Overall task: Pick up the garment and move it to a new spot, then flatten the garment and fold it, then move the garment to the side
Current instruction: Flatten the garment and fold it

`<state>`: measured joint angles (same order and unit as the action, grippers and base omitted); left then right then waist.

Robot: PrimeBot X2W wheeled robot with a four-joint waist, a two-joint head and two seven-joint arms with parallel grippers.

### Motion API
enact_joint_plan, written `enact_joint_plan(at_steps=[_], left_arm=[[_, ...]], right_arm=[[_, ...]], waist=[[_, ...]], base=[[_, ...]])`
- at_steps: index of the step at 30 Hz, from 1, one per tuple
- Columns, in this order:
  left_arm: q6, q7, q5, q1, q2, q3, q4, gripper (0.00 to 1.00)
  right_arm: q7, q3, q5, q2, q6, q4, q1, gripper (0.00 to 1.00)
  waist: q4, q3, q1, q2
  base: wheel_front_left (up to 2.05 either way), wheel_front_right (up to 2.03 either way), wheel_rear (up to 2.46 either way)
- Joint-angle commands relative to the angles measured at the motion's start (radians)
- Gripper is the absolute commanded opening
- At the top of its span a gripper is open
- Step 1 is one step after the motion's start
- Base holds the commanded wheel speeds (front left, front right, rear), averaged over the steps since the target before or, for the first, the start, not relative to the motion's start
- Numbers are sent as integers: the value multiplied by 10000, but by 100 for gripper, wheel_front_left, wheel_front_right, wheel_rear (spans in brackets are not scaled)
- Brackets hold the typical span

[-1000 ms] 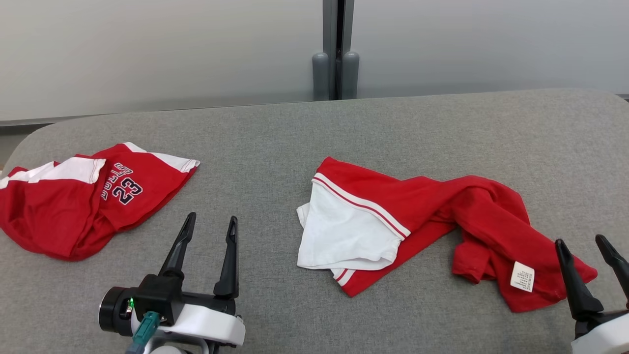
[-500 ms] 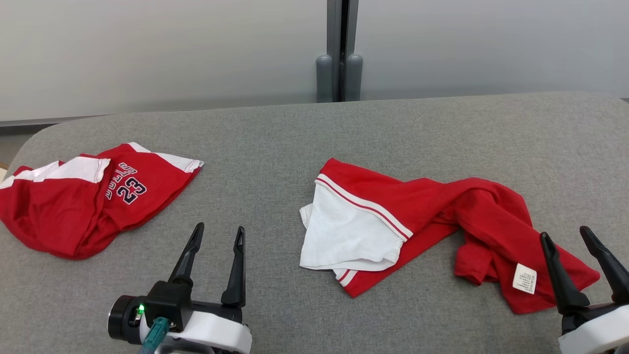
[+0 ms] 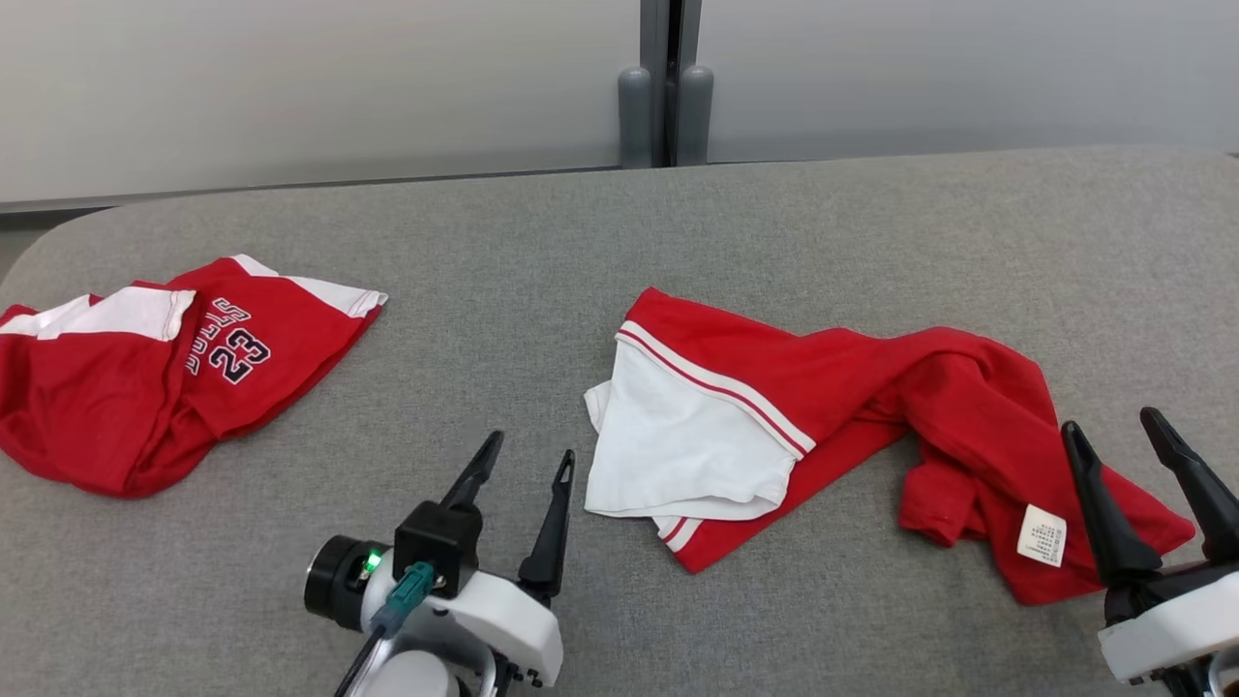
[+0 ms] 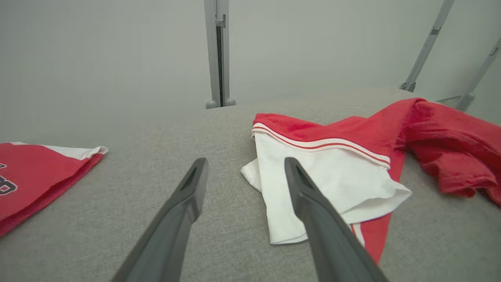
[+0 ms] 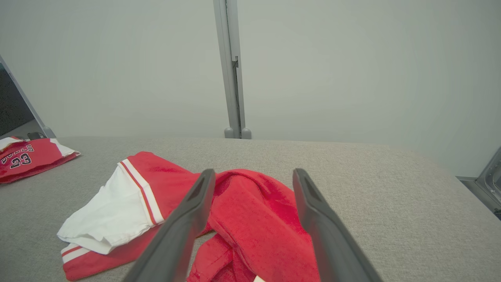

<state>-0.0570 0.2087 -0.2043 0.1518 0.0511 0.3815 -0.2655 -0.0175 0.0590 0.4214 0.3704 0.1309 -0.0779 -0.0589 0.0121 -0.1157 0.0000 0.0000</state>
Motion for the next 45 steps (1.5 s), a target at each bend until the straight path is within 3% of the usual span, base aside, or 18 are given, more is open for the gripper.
enact_joint_plan(at_steps=[1, 13, 14, 16, 28, 40, 41, 42, 43, 45], left_arm=[[55, -167, -206, 436, 22, 264, -439, 100], [-684, -1047, -2857, 2293, 12, 2540, -3249, 100], [-785, -1138, -3024, 2408, 9, 2671, -3435, 62], [-886, -1146, -3316, 2563, 10, 2904, -3693, 0], [-1394, -250, -3981, 2989, 24, 3360, -4393, 0], [-1555, 242, -4179, 3157, 37, 3575, -4340, 0], [-1569, 302, -4156, 3180, 43, 3570, -4292, 0], [-1591, 353, -4126, 3194, 54, 3537, -4217, 0], [-1614, 429, -4094, 3209, 62, 3465, -4099, 0], [-1703, 509, -4038, 3145, 38, 3281, -3789, 0]], right_arm=[[139, 91, 105, 138, -3, 20, 223, 100], [691, 637, 847, 578, -3, 678, 604, 100], [734, 642, 903, 614, -3, 758, 600, 100], [820, 654, 1009, 653, -3, 888, 563, 100], [806, 352, 1843, 819, -3, 1431, -1025, 100], [1205, 1749, 2643, 898, -3, 2604, 239, 100], [1250, 1850, 2757, 907, -3, 2710, 343, 49], [1304, 1923, 2799, 974, -3, 2806, 427, 33], [1405, 1940, 2851, 1037, -3, 2842, 477, 0], [1631, 1963, 2891, 1199, -3, 2857, 568, 0]], waist=[[-138, -271, 0, 0], [-730, -1069, 0, 0], [-773, -1111, 0, 0], [-865, -1190, 0, 0], [-1209, -1632, 0, 0], [-1071, -1734, 0, 0], [-1023, -1739, 0, 0], [-976, -1741, 0, 0], [-926, -1744, 0, 0], [-846, -1724, 0, 0]], base=[[0, 0, 0], [0, 0, 0], [0, 0, 0], [0, 0, 0], [0, 0, 0], [0, 0, 0], [0, 0, 0], [0, 0, 0], [0, 0, 0], [0, 0, 0]])
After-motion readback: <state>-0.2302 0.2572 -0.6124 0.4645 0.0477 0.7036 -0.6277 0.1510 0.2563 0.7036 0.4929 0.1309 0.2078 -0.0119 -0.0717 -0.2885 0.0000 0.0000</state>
